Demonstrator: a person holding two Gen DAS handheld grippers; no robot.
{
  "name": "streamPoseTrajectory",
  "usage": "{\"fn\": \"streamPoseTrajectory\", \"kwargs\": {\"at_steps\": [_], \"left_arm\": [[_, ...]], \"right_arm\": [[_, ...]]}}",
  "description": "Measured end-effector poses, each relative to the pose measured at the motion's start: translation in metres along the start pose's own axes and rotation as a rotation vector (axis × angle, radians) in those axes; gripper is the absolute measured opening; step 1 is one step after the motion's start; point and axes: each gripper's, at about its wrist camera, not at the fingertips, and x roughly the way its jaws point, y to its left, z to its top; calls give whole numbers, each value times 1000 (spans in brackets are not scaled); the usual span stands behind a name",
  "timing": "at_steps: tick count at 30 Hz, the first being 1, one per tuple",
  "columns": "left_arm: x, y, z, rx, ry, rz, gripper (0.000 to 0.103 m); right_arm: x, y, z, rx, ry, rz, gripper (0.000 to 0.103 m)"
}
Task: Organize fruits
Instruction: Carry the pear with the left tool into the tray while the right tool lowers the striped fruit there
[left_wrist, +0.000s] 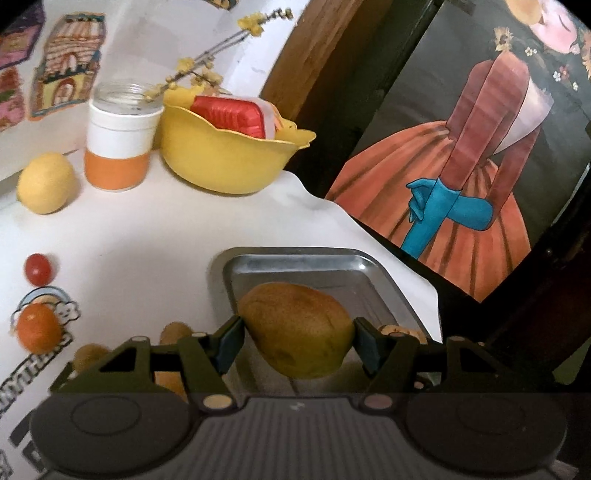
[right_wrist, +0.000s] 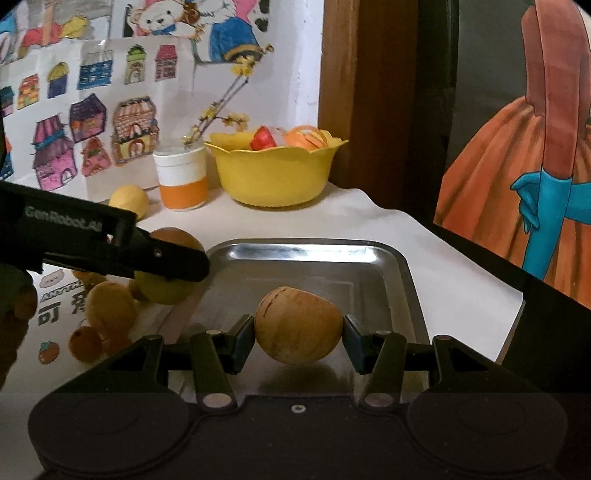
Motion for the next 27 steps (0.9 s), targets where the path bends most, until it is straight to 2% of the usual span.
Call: {"fn": "streamPoseTrajectory", "kwargs": {"at_steps": [10, 21, 25, 27], "left_arm": [[29, -7, 12, 28, 23, 26, 68], [41, -3, 9, 29, 61, 41, 68], [41, -7, 6, 52, 94, 40, 69], [39, -8, 4, 50, 84, 42, 71]], "right_arm": [[27, -9, 9, 14, 57, -14, 54], [31, -9, 9, 6, 49, -14, 54], [30, -7, 7, -5, 50, -17, 66], [29, -6, 6, -10, 58, -15, 73]]}}
